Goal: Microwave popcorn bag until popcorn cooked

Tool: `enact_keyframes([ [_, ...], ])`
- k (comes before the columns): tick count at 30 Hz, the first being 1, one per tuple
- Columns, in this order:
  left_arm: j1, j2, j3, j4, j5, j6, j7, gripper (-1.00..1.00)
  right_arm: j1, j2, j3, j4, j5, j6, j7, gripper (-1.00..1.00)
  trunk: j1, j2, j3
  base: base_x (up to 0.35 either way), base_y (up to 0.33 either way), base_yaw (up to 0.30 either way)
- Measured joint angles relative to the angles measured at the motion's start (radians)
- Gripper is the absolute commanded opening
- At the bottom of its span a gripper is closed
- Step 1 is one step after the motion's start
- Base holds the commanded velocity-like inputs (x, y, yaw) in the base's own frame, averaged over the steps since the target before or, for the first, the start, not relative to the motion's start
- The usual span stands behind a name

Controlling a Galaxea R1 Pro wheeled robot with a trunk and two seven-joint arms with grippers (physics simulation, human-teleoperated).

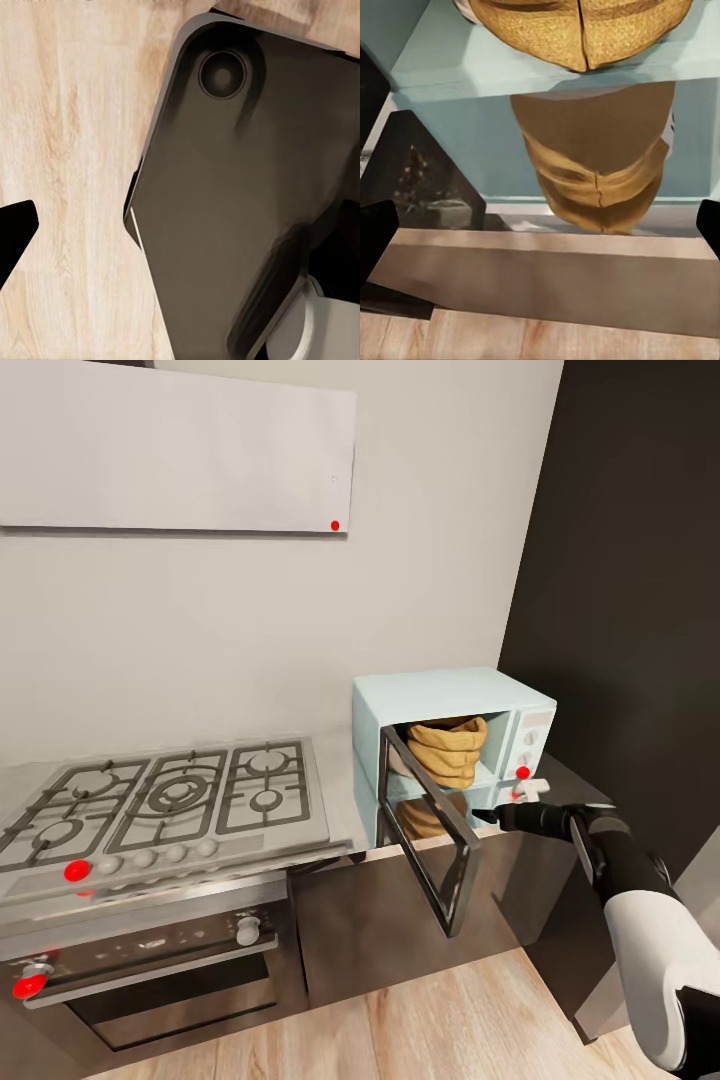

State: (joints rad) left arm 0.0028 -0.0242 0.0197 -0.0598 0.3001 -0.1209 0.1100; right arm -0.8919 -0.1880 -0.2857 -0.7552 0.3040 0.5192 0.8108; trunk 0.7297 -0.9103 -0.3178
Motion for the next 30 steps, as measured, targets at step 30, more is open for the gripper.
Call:
enact_keyframes([
  [30,0.0,0.0,0.0,0.0,0.004,0.001,-0.001,1.0,0.0,0.006,-0.002,0.002,-0.004,0.023,-0.005,1.0,0.0,0.0,0.0,0.0,-0.11,0.15],
])
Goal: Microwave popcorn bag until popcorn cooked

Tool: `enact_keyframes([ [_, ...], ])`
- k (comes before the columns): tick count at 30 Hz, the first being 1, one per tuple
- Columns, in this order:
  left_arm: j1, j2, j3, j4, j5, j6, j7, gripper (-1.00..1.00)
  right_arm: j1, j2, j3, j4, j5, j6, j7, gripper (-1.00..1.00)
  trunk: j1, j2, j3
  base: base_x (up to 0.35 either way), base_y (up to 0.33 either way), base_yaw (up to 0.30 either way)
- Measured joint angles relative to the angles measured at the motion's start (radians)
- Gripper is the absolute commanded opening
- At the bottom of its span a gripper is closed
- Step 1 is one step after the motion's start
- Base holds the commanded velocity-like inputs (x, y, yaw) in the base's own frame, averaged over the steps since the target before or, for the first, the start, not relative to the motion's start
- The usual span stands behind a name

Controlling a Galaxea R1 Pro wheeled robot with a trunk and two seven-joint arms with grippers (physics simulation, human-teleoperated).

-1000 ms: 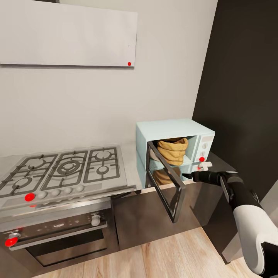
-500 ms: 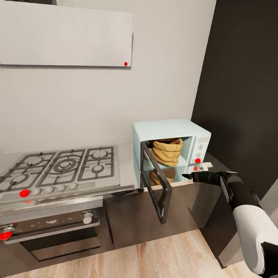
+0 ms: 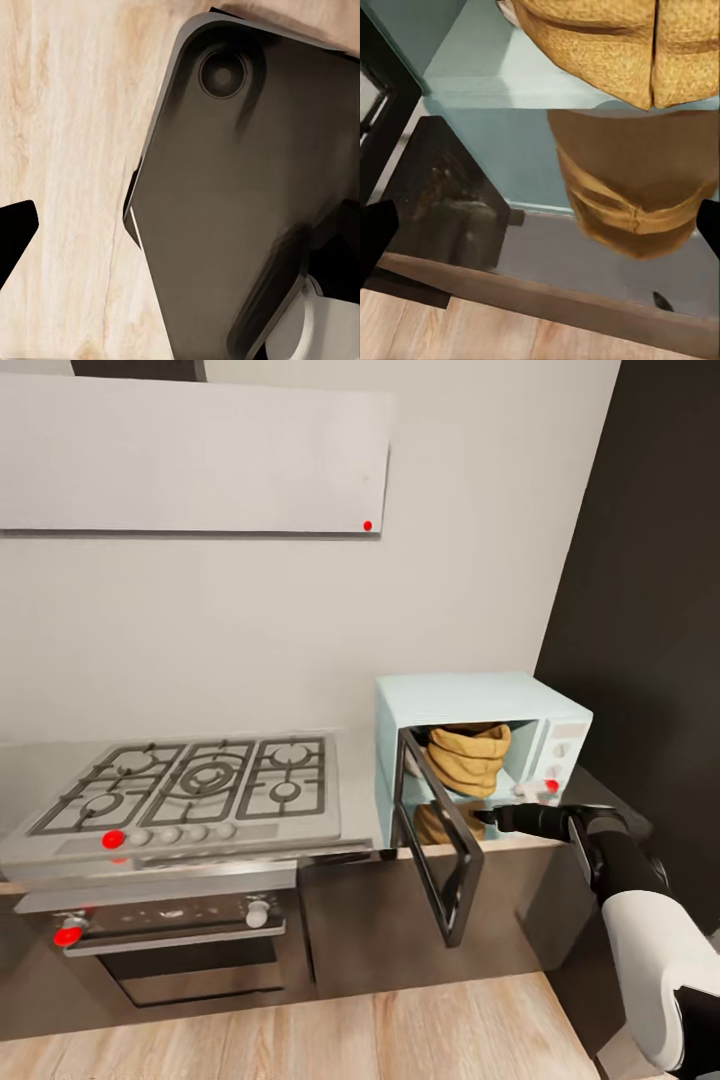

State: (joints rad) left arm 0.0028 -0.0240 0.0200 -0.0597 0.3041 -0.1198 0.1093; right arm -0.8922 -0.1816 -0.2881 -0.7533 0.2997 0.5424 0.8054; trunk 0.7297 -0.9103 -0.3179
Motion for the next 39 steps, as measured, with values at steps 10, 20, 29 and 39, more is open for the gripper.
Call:
enact_keyframes([
  [10,0.0,0.0,0.0,0.0,0.0,0.0,0.0,1.0,0.0,-0.01,-0.132,-0.013,0.008,-0.05,-0.001,1.0,0.0,0.0,0.0,0.0,0.0,0.027],
  [20,0.0,0.0,0.0,0.0,0.0,0.0,0.0,1.0,0.022,-0.004,-0.212,-0.017,0.014,-0.232,0.0,1.0,0.0,0.0,0.0,0.0,0.0,0.0],
  [29,0.0,0.0,0.0,0.0,0.0,0.0,0.0,1.0,0.037,0.001,-0.213,-0.016,0.013,-0.312,0.001,1.0,0.0,0.0,0.0,0.0,0.0,0.0],
  [39,0.0,0.0,0.0,0.0,0.0,0.0,0.0,1.0,0.042,0.126,-0.243,-0.08,-0.038,-0.374,-0.156,1.0,0.0,0.0,0.0,0.0,0.0,0.0],
])
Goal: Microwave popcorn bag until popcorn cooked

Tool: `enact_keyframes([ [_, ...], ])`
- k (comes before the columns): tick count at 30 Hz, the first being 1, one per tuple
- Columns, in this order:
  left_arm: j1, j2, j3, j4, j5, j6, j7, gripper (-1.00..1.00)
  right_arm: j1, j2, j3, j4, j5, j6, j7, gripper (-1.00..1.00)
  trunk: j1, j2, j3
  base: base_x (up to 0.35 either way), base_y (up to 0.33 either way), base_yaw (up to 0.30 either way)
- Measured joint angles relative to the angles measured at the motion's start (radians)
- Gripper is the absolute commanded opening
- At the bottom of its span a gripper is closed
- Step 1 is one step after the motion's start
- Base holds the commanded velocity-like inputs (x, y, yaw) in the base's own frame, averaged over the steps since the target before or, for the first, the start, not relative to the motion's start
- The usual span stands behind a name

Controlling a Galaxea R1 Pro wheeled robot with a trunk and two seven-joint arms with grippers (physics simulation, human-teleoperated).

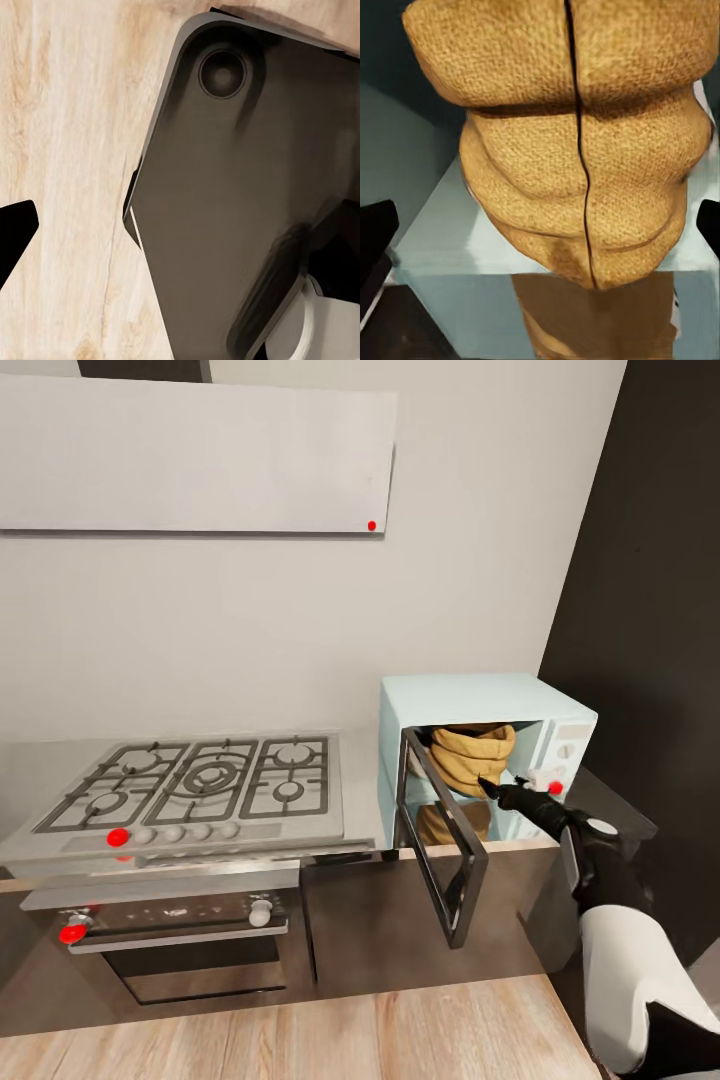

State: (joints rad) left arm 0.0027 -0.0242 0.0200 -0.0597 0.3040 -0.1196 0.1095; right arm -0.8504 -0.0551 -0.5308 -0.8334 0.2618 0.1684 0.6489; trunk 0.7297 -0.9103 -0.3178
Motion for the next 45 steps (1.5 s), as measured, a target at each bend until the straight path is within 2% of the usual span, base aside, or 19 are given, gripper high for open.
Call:
enact_keyframes([
  [3,0.0,0.0,0.0,0.0,0.0,0.0,0.0,1.0,0.0,0.024,-0.001,-0.024,-0.001,-0.043,-0.05,1.0,0.0,0.0,0.0,0.0,0.0,0.0],
  [8,0.0,0.0,0.0,0.0,0.0,0.0,0.0,1.0,0.0,0.035,-0.001,-0.022,-0.003,-0.055,-0.061,1.0,0.0,0.0,0.0,0.014,0.0,0.0],
  [19,0.0,0.001,-0.001,0.0,0.0,0.0,0.0,1.0,0.0,0.034,0.0,0.061,0.009,-0.079,-0.062,1.0,0.0,0.0,0.0,0.092,0.0,0.0],
  [45,0.0,0.002,-0.001,0.0,0.001,0.002,-0.002,1.0,0.0,0.034,0.0,0.065,0.008,-0.091,-0.059,1.0,0.0,0.0,0.0,0.148,0.0,0.0],
])
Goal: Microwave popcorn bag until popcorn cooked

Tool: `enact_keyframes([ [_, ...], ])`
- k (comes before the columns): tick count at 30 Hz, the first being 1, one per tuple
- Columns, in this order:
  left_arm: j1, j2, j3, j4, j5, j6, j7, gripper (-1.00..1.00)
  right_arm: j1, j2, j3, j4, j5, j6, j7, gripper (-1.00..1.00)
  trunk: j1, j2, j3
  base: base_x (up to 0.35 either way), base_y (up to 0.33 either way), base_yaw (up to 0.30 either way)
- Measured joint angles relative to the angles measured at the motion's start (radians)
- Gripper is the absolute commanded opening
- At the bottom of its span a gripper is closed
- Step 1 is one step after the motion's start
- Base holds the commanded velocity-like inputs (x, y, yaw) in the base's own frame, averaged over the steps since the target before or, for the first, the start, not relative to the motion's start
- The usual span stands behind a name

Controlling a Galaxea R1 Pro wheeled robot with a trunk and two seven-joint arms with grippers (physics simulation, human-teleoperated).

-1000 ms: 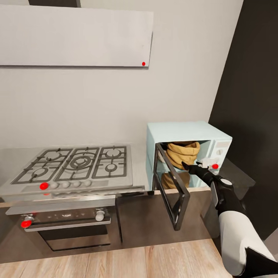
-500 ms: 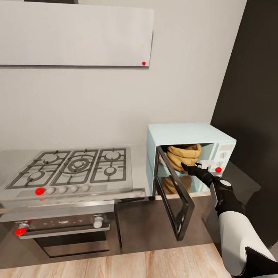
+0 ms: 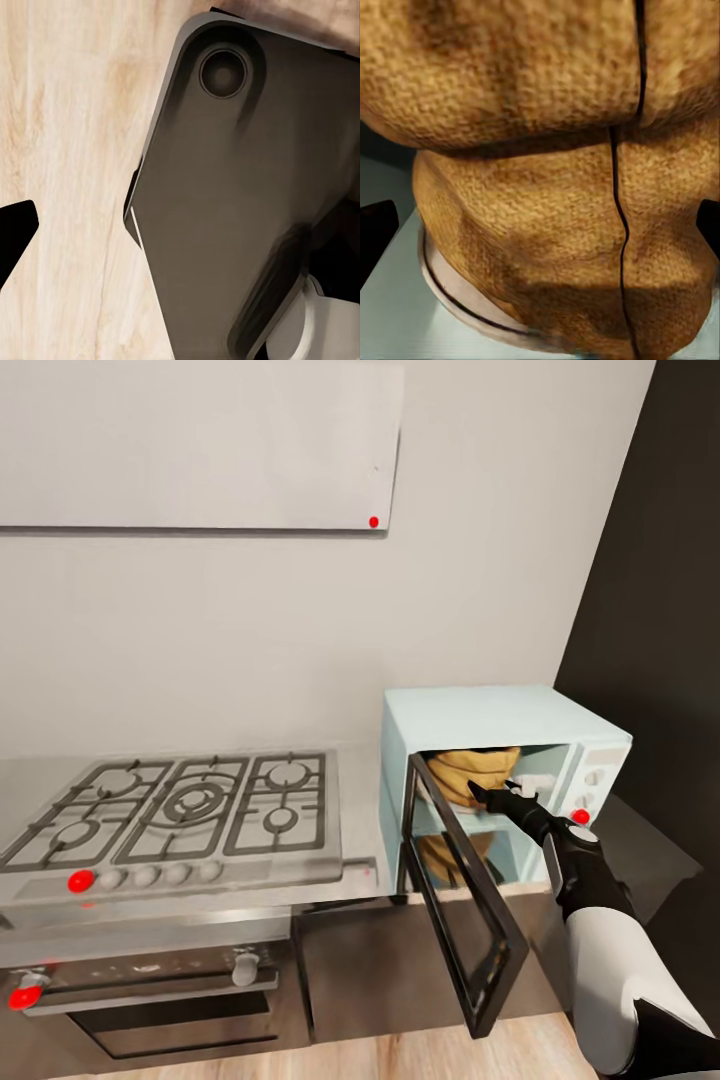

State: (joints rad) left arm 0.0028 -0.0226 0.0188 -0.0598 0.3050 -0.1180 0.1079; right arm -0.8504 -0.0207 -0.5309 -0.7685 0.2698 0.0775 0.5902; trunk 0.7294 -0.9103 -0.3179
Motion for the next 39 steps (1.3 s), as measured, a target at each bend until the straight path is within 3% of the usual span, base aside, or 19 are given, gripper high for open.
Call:
enact_keyframes([
  [9,0.0,0.0,0.001,0.0,-0.001,-0.001,0.0,1.0,0.0,-0.003,0.0,0.0,0.006,0.001,0.009,1.0,0.0,0.0,0.0,0.047,-0.002,0.0],
  [23,0.0,-0.002,0.001,0.0,-0.001,-0.002,0.002,1.0,0.0,-0.011,0.001,-0.004,0.011,0.008,0.008,1.0,0.001,0.0,0.0,-0.281,-0.086,0.0],
  [30,0.0,-0.002,0.001,0.0,-0.001,-0.001,0.002,1.0,0.0,-0.003,0.004,-0.01,0.046,0.013,0.006,1.0,0.001,0.0,0.0,-0.3,-0.094,0.0],
  [35,0.0,-0.002,0.001,0.0,-0.001,-0.002,0.002,1.0,0.0,0.0,0.007,-0.012,0.098,0.019,0.007,1.0,0.001,0.0,0.0,-0.3,-0.094,0.0],
  [37,0.0,-0.002,0.001,0.0,-0.001,-0.002,0.002,1.0,0.0,-0.004,0.005,-0.012,0.1,0.04,0.007,1.0,0.001,0.0,0.0,-0.3,-0.094,0.0],
  [39,0.0,-0.002,0.001,0.0,-0.001,-0.002,0.003,1.0,0.0,-0.012,0.004,-0.008,0.097,0.117,0.007,1.0,0.001,0.0,0.0,-0.3,-0.094,0.0],
])
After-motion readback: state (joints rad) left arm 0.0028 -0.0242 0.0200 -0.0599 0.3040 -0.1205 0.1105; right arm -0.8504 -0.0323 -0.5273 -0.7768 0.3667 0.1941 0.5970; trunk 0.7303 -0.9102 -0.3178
